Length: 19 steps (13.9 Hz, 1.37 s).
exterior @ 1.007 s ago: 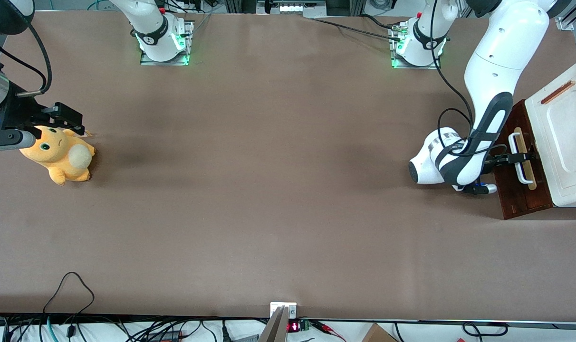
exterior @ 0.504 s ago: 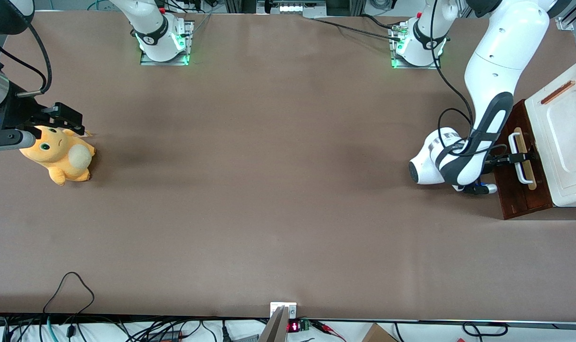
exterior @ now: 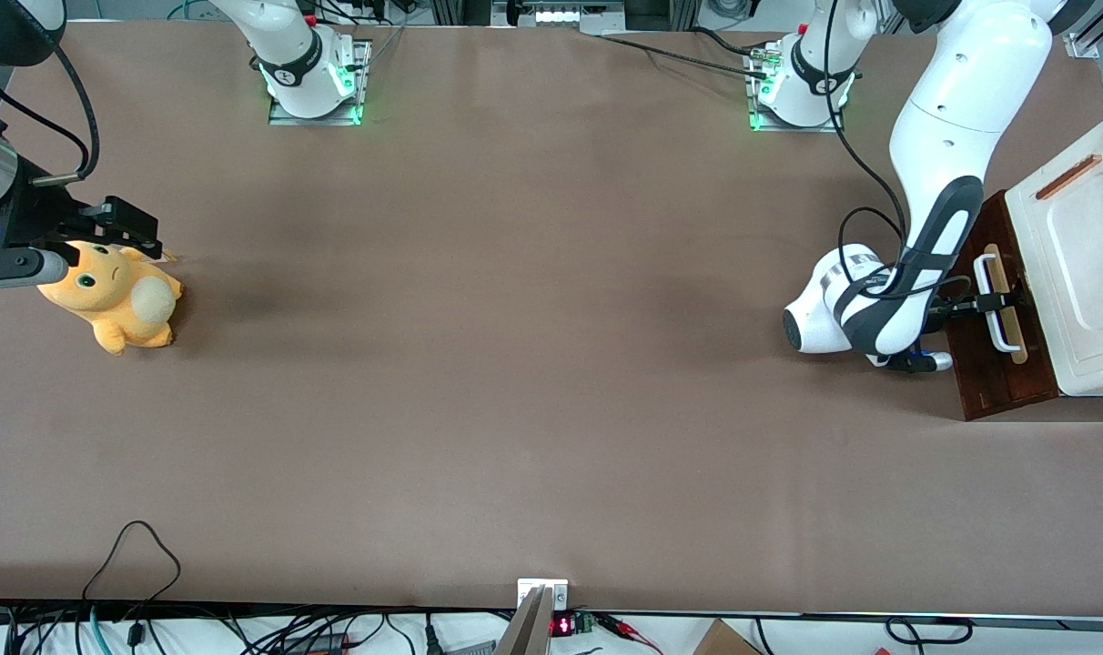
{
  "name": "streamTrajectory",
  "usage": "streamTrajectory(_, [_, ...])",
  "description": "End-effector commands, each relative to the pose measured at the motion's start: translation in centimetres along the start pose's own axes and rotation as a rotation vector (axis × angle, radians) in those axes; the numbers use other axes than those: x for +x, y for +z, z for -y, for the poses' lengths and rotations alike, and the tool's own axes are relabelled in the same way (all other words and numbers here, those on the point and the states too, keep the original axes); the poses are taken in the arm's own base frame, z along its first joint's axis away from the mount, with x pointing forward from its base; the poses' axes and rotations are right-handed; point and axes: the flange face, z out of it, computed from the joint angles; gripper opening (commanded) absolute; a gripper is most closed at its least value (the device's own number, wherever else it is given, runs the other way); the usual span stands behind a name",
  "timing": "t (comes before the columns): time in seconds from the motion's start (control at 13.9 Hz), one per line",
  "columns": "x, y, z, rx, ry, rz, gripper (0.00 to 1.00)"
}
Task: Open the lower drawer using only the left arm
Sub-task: 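Close the left gripper on the white bar handle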
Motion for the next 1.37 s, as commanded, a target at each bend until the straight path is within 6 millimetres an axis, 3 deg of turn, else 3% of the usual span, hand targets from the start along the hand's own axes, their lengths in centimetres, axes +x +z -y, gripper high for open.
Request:
streamTrajectory(0.0, [0.10, -0.08, 0.57, -0.002, -0.010, -0.002, 0.48])
streamTrajectory(0.72, [-0.02, -0.18, 0.41, -0.017, -0.014, 0.012, 0.47])
streamTrajectory(1.29, [-0.14, 0.06, 0.32, -0.030, -0.032, 0.032, 0.32])
